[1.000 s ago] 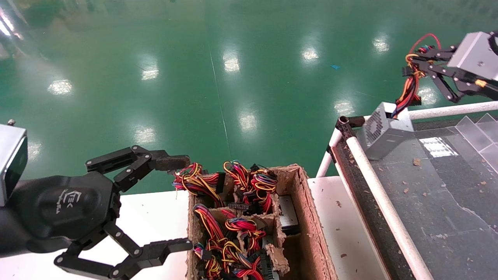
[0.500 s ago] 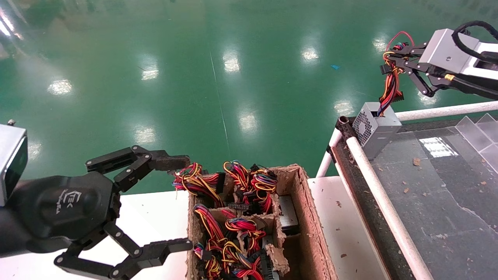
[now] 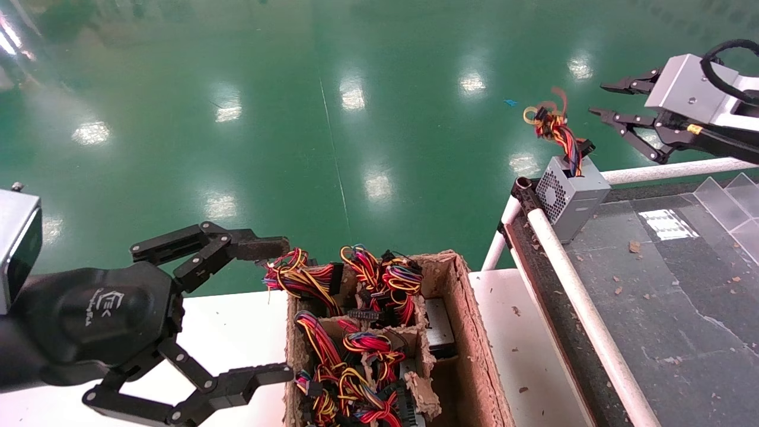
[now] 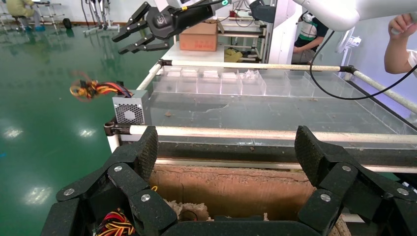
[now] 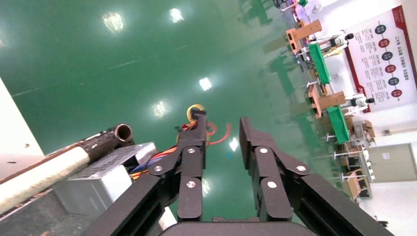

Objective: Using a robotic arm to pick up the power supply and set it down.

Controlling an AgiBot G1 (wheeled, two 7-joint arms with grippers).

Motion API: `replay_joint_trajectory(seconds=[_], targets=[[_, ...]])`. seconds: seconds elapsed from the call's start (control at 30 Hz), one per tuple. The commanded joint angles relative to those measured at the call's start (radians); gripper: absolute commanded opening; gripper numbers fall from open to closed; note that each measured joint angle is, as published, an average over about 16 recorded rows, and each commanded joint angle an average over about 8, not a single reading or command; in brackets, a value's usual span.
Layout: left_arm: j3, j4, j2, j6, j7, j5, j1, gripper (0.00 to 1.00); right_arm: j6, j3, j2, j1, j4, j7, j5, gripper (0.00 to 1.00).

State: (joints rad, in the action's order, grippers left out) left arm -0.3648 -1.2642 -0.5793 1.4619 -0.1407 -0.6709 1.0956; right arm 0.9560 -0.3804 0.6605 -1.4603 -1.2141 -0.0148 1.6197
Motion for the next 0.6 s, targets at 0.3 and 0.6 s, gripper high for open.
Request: replay_joint_trajectory(seconds=[0.3,0.6], targets=[[0.000,0.000,0.000,0.000,0.000,0.000,0.000,1.00,0.032,0.030,-0.013,0.031,-0.023,0.017,-0.092,1.00],[0.000,0.000,0.000,0.000,0.000,0.000,0.000,1.00,0.110,0.041,-0.019,0.086,-0.030,0.046,-0.215,1.00]])
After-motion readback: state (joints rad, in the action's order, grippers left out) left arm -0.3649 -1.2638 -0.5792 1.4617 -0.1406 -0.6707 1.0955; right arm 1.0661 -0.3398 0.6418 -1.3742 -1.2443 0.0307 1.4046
